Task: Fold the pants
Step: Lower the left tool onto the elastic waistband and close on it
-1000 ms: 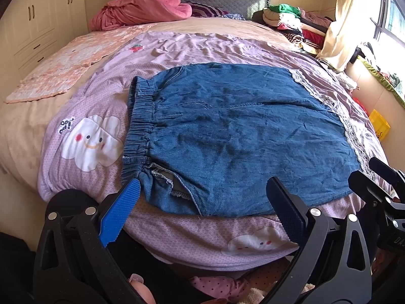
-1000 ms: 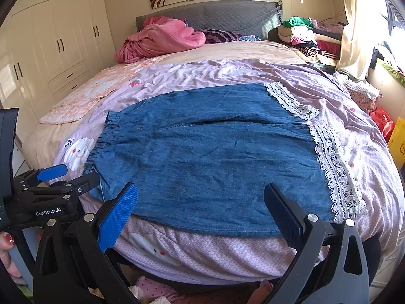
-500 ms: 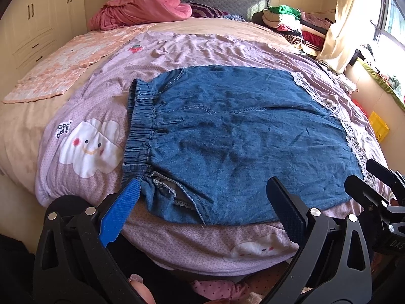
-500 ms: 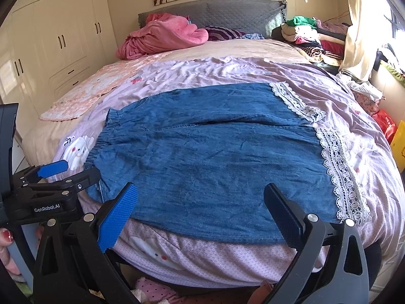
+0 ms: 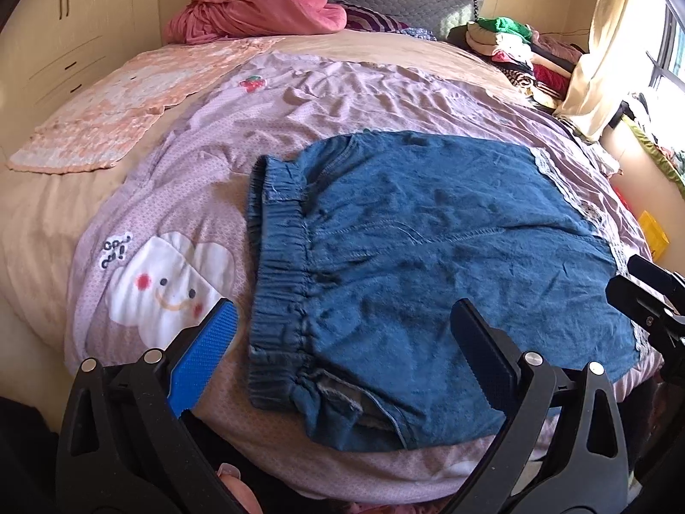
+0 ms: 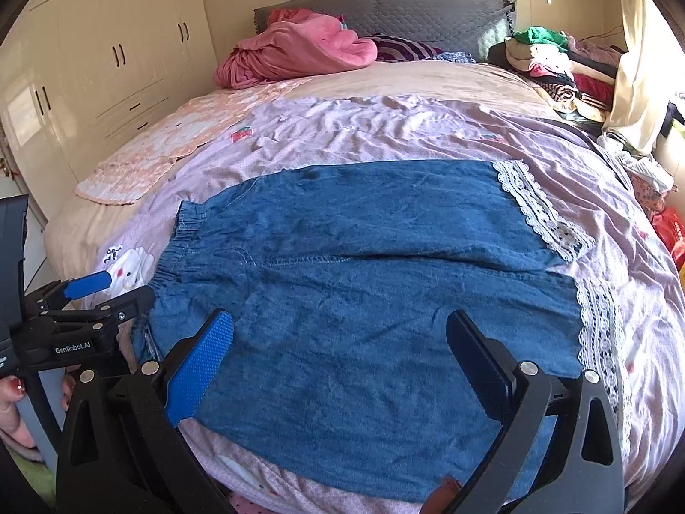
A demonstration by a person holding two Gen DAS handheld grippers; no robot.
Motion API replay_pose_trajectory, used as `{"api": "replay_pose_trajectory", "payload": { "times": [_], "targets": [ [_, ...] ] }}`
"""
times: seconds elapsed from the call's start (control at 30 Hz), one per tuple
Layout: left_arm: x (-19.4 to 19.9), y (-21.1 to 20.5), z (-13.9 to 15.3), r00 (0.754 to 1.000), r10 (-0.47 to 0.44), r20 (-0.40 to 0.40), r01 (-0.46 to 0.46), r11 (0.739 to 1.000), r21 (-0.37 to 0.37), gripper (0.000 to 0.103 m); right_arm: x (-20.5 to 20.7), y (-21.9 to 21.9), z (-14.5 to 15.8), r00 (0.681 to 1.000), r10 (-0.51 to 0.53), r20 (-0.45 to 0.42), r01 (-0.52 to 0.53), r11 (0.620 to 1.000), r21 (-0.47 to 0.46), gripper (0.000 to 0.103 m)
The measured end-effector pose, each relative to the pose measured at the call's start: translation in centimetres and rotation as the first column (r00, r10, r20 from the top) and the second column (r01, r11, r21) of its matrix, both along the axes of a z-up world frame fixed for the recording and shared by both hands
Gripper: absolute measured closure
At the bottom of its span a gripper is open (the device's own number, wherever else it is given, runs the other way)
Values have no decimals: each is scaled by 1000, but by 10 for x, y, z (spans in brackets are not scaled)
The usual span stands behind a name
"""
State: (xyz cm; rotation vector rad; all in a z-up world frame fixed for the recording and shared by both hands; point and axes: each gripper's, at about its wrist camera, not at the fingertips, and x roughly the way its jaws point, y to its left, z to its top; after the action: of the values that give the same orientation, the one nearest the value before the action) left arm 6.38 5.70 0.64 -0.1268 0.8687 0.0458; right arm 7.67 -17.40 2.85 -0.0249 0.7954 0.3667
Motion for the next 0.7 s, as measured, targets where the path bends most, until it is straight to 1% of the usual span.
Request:
{"api": "replay_pose_trajectory", "payload": {
  "times": [0.17,0.2,0.3,0.37,0.47,0.5,0.6,0.67,0.7],
  "targets": [
    [34,30,4,999,46,10,-46,999,19,9,39,11,0,998,50,-43,-49,999,22,4],
    [40,35,4,999,54,5,-54,998,24,9,47,13,0,998,51,-47,-50,999,14,4],
    [60,49,1,999,50,-7,-50,999,9,9,70,22,0,997,67,-46,-68,997,-21,4],
    [75,57,-4,999,34,-20,-34,999,2,9,88,29,-1,995,90,-51,-92,995,-39,4],
    [98,67,-17,998,8,-57,-9,1000,-18,9,113,37,-3,989,135,-65,-138,990,-38,4],
    [105,68,-21,998,-18,-66,16,1000,-23,9,122,41,-4,987,147,-72,-150,988,-42,4],
    [121,69,-31,995,-51,-87,51,999,-1,9,145,50,-10,980,180,-90,-186,981,-60,4],
    [130,72,-36,994,-52,-94,53,999,6,13,158,56,-14,976,194,-104,-201,977,-71,4],
    [134,75,-39,994,-49,-95,49,999,-1,22,163,58,-16,973,201,-111,-209,975,-69,4]
  ]
}}
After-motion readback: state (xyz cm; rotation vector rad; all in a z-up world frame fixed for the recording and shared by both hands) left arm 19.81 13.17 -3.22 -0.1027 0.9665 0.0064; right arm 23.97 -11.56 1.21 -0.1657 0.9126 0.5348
